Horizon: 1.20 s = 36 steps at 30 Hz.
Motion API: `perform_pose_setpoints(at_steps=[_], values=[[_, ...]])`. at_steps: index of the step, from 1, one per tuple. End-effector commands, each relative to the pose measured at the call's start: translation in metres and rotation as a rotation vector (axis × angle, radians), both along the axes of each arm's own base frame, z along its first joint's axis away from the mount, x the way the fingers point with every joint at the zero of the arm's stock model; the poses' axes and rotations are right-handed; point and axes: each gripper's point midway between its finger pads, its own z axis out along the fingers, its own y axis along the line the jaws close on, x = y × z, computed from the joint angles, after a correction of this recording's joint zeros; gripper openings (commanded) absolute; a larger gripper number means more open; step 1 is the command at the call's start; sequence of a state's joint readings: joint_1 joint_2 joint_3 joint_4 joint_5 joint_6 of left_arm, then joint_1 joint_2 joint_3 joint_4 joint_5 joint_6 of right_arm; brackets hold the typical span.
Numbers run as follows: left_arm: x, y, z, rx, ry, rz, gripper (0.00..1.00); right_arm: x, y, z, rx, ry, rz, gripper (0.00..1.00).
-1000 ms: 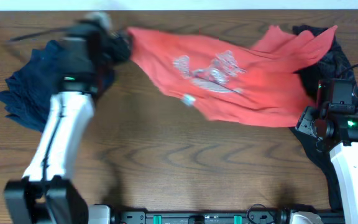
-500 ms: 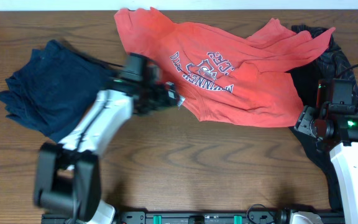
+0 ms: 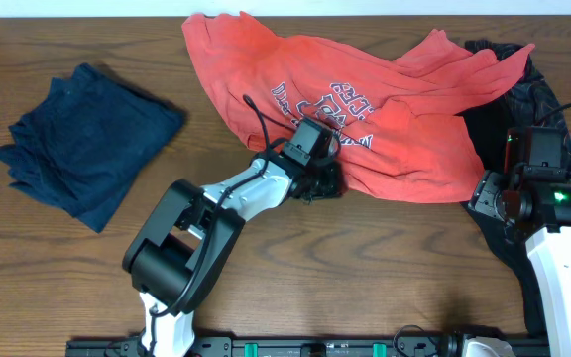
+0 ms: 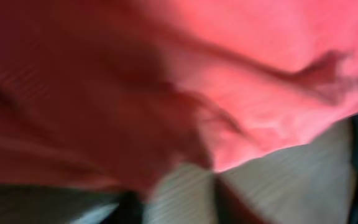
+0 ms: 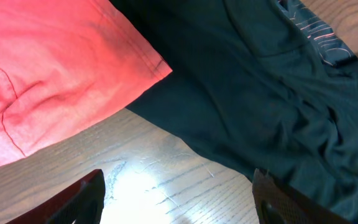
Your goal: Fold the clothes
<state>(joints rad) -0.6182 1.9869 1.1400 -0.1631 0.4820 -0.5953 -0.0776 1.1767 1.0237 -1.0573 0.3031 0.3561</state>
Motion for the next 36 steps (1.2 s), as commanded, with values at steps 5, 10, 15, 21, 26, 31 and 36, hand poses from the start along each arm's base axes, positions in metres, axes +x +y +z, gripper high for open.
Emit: perform_pose_setpoints(at_steps=[5, 10, 15, 21, 26, 31, 36], values=[[-0.021, 0.076, -0.006, 0.176, 0.2, 0.109, 0.06, -0.001, -0.003, 0.003, -0.004, -0.01, -0.013, 0.75], [-0.045, 0.195, 0.007, 0.461, 0.332, 0.187, 0.06, 0.0, -0.003, 0.003, -0.003, -0.012, -0.012, 0.76], [-0.028, 0.235, 0.042, 0.258, 0.337, 0.323, 0.06, 0.0, -0.003, 0.003, -0.003, -0.012, -0.012, 0.77], [0.003, 0.197, 0.067, 0.002, 0.2, 0.254, 0.8, 0.0, -0.003, 0.003, -0.003, -0.012, -0.012, 0.77], [0.008, 0.153, 0.06, -0.009, 0.146, 0.16, 0.89, -0.001, -0.003, 0.003, -0.002, -0.008, -0.012, 0.78], [0.017, 0.104, 0.041, -0.002, 0.119, 0.157, 0.91, -0.001, -0.003, 0.003, -0.002, -0.008, -0.012, 0.78], [0.03, 0.052, 0.017, -0.032, 0.057, 0.156, 0.91, -0.002, -0.003, 0.002, -0.002, -0.003, -0.012, 0.78]])
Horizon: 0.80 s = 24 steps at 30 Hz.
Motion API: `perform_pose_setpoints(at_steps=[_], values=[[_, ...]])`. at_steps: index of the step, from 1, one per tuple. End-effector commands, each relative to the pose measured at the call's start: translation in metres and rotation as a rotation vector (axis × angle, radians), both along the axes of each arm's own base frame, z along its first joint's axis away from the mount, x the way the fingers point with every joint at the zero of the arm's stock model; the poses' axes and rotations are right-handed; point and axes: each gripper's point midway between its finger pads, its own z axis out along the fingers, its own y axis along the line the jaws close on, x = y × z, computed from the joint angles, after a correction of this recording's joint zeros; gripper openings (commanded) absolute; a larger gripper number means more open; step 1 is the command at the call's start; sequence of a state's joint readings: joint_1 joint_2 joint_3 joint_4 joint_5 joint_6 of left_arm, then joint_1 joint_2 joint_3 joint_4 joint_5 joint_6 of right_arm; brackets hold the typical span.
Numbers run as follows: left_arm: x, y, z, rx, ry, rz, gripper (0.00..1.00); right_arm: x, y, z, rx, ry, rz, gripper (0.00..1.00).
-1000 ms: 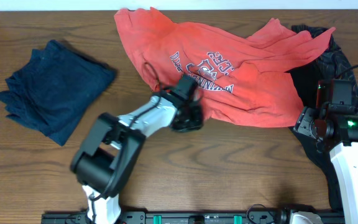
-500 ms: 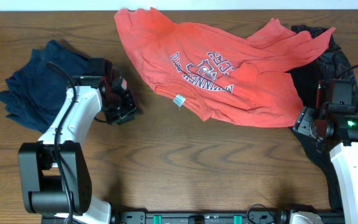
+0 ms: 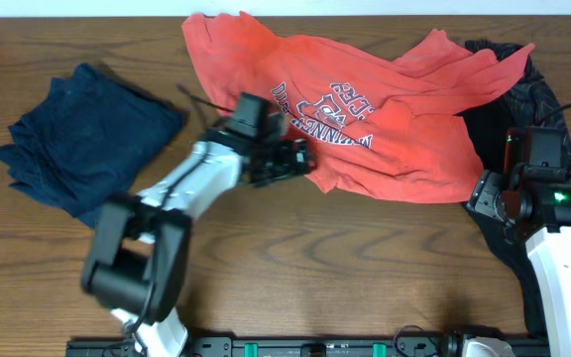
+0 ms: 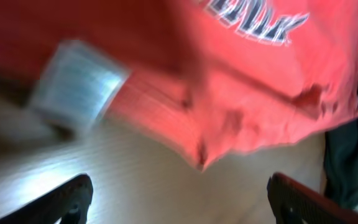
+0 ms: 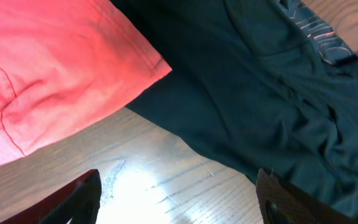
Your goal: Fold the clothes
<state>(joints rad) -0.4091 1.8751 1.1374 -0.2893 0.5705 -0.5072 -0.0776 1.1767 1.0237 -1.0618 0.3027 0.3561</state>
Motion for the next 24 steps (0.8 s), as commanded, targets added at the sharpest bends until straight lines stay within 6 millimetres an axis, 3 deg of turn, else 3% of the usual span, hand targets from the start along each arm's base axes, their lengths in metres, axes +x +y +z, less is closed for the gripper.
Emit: perform_pose_setpoints(at_steps=[1, 4, 5, 7, 8, 9, 12, 15, 19, 21, 24], values=[[-0.005, -0.027, -0.026, -0.001, 0.065, 0.063, 0.91, -0.001, -0.003, 0.003, -0.003, -0.008, -0.012, 0.78], [-0.009, -0.054, -0.043, -0.031, 0.081, 0.068, 0.88, -0.001, -0.003, 0.003, -0.003, -0.006, -0.012, 0.79], [-0.01, -0.059, -0.047, -0.037, 0.087, 0.071, 0.82, -0.001, -0.003, 0.003, -0.003, -0.007, -0.012, 0.79], [-0.012, -0.067, -0.055, -0.043, 0.095, 0.071, 0.39, -0.001, -0.003, 0.003, -0.002, -0.006, -0.012, 0.79], [-0.013, -0.067, -0.057, -0.04, 0.099, 0.07, 0.1, -0.001, -0.002, 0.003, 0.001, -0.006, -0.011, 0.79], [-0.017, -0.064, -0.059, -0.026, 0.12, 0.072, 0.06, -0.001, -0.002, 0.002, 0.001, -0.006, -0.011, 0.79], [-0.03, -0.043, -0.064, 0.037, 0.208, 0.097, 0.06, -0.002, -0.002, 0.002, 0.0, -0.004, -0.011, 0.79], [-0.052, 0.003, -0.07, 0.17, 0.32, 0.106, 0.06, -0.002, -0.002, 0.002, 0.0, -0.003, -0.011, 0.79], [-0.072, 0.103, -0.066, 0.468, 0.416, 0.178, 0.06, -0.002, -0.002, 0.002, 0.0, -0.005, -0.011, 0.79], [-0.066, 0.121, -0.055, 0.434, 0.41, 0.188, 0.05, -0.001, -0.002, 0.002, 0.0, -0.006, -0.011, 0.79], [-0.042, 0.108, -0.029, 0.21, 0.352, 0.2, 0.06, -0.001, -0.002, 0.003, 0.0, -0.008, -0.011, 0.79]])
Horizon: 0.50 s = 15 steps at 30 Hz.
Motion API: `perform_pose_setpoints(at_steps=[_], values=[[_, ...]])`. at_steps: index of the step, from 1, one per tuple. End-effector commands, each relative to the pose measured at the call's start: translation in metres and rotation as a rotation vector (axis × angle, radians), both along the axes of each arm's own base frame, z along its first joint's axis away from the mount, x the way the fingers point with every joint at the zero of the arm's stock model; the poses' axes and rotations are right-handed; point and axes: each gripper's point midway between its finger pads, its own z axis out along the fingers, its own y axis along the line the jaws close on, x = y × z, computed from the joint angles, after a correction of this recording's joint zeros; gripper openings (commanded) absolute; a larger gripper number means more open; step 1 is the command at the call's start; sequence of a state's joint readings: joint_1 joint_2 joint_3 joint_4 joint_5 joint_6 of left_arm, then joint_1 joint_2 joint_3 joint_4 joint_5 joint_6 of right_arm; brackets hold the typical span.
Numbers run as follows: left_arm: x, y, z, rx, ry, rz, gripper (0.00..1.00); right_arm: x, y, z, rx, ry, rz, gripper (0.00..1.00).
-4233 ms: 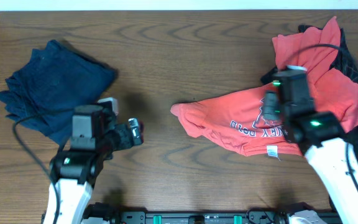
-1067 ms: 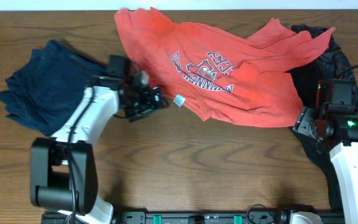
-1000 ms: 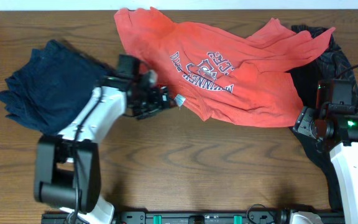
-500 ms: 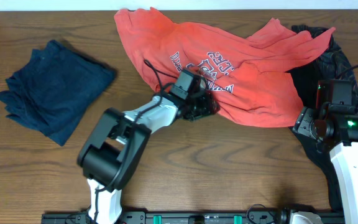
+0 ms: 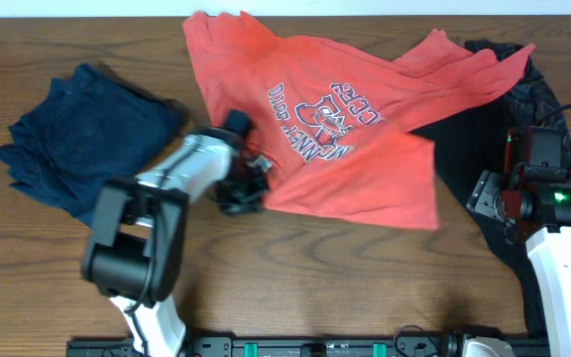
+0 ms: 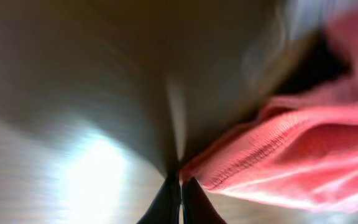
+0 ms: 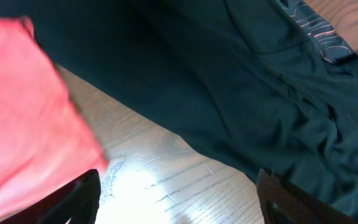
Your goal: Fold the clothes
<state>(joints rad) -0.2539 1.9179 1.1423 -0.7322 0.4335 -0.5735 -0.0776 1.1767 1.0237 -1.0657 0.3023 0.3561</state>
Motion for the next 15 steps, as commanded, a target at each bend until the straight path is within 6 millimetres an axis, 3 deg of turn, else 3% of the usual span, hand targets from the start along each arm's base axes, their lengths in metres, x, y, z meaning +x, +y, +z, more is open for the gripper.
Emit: perform_pose_setpoints(at_steps=[1, 5, 8, 10, 12, 15], values=[[0.02, 0.0, 0.023, -0.118, -0.121, -0.032, 0.06, 0.0, -0.002, 0.003, 0.0, -0.011, -0.011, 0.79], [0.022, 0.006, 0.024, -0.077, -0.129, -0.01, 0.06, -0.001, -0.002, 0.003, 0.0, -0.009, -0.011, 0.79], [0.005, 0.031, 0.015, 0.071, -0.051, 0.024, 0.06, -0.002, -0.002, 0.002, 0.0, -0.001, -0.011, 0.79], [-0.004, 0.035, 0.015, 0.088, -0.015, 0.012, 0.06, -0.003, -0.002, 0.002, 0.0, -0.001, -0.011, 0.79], [-0.012, 0.023, 0.019, 0.022, 0.008, -0.021, 0.06, -0.001, -0.002, 0.003, 0.0, -0.006, -0.011, 0.79], [-0.021, -0.009, 0.031, -0.134, 0.033, -0.058, 0.06, 0.0, -0.002, 0.003, 0.0, -0.013, -0.011, 0.79]])
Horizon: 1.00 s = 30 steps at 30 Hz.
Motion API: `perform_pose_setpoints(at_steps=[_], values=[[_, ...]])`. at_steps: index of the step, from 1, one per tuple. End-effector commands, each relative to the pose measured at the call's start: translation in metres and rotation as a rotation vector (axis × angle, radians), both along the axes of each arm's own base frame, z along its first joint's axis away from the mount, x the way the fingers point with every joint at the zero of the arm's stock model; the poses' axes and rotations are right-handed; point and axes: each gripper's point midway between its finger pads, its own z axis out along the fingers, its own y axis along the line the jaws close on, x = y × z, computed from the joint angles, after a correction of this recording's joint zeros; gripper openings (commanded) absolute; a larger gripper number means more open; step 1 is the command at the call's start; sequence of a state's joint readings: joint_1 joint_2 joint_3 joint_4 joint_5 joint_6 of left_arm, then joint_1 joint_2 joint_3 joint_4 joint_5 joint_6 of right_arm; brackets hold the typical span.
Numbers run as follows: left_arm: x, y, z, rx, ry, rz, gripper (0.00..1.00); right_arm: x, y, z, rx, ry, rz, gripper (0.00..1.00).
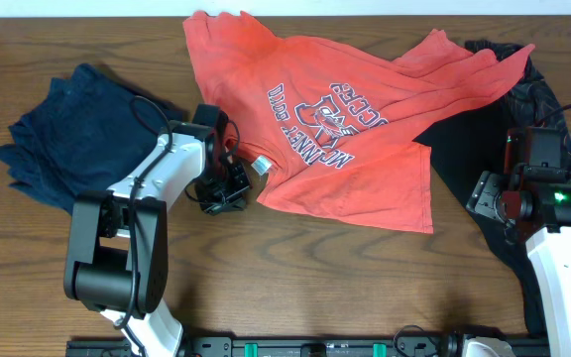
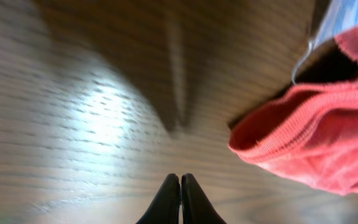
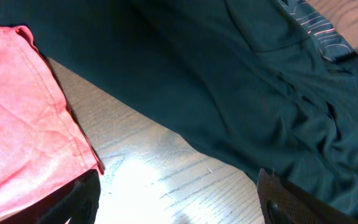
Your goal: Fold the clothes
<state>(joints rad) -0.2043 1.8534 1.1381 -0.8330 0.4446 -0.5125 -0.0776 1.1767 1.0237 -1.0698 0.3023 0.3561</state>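
A red printed T-shirt [image 1: 345, 129] lies spread face up across the table's back middle, its collar and white tag [image 1: 264, 167] towards the left. My left gripper [image 1: 218, 195] sits on the wood just left of the collar; in the wrist view its fingertips [image 2: 180, 186] are pressed together on nothing, and the red collar rib [image 2: 291, 134] lies apart to the right. My right gripper [image 3: 179, 205] stands wide open over bare wood, between the shirt's hem corner [image 3: 36, 143] and a dark garment [image 3: 241, 81].
A folded navy garment [image 1: 77, 144] lies at the left. The dark garment [image 1: 479, 129] sprawls at the right, partly under the shirt's sleeve and under the right arm [image 1: 543, 213]. Bare wood runs along the front of the table [image 1: 315, 278].
My left gripper has shifted a little left, and the red collar, which touched its fingertips, now lies apart from them. The right arm has not moved.
My left gripper was first at the bunched shirt's lower middle, fabric filling its view. Then it was open further left, by the print. Then it was shut at the collar edge, the shirt lying flatter and more of the dark garment bared. Now it is shut beside the collar.
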Motion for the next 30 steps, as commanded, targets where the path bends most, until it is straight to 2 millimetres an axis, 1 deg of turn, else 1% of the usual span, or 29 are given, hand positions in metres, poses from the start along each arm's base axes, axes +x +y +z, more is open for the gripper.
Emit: perform_pose_setpoints(at_steps=[1, 2, 3, 4, 5, 6, 7, 10, 15, 19, 23, 25, 26, 28, 30], values=[[-0.011, -0.036, 0.014, -0.159, 0.011, -0.065, 0.06, 0.002, -0.002, 0.004, -0.001, -0.019, -0.012, 0.79], [-0.012, -0.045, 0.015, -0.183, 0.003, -0.084, 0.11, 0.002, -0.002, 0.004, -0.001, -0.019, -0.011, 0.8], [-0.012, -0.056, 0.016, -0.195, -0.008, -0.103, 0.22, 0.002, -0.002, 0.004, 0.0, -0.02, -0.011, 0.8], [-0.013, -0.064, 0.016, -0.194, -0.016, -0.113, 0.37, 0.002, -0.002, 0.004, 0.0, -0.019, -0.011, 0.8], [-0.013, -0.076, 0.015, -0.189, -0.028, -0.118, 0.64, 0.002, -0.002, 0.003, 0.0, -0.019, -0.011, 0.8], [-0.014, -0.085, 0.014, -0.18, -0.037, -0.119, 0.77, 0.001, -0.002, 0.003, 0.0, -0.018, -0.011, 0.79], [-0.014, -0.093, 0.012, -0.168, -0.048, -0.117, 0.82, 0.001, -0.002, 0.003, 0.0, -0.018, -0.011, 0.8], [-0.016, -0.122, 0.007, -0.142, -0.086, -0.111, 0.86, 0.001, -0.002, 0.003, 0.0, -0.014, -0.011, 0.8], [-0.024, -0.175, -0.001, -0.18, -0.104, -0.071, 0.87, -0.001, -0.002, 0.003, 0.0, -0.008, -0.011, 0.8], [-0.031, -0.199, -0.02, -0.153, -0.09, 0.006, 0.86, -0.002, -0.002, 0.002, 0.0, -0.003, -0.011, 0.79], [-0.031, -0.214, -0.037, -0.147, -0.082, 0.069, 0.85, -0.002, -0.002, 0.002, 0.001, -0.003, -0.011, 0.8], [-0.025, -0.216, -0.044, -0.13, -0.108, 0.108, 0.84, -0.003, -0.002, 0.002, 0.004, 0.0, -0.009, 0.8], [-0.022, -0.217, -0.045, -0.128, -0.123, 0.114, 0.82, -0.003, -0.001, 0.002, 0.004, 0.0, -0.008, 0.8], [-0.015, -0.215, -0.045, -0.114, -0.159, 0.126, 0.71, -0.003, -0.001, 0.002, 0.002, 0.002, -0.003, 0.8], [-0.005, -0.207, -0.047, -0.081, -0.195, 0.15, 0.63, -0.003, -0.001, 0.002, 0.005, 0.002, -0.001, 0.8]])
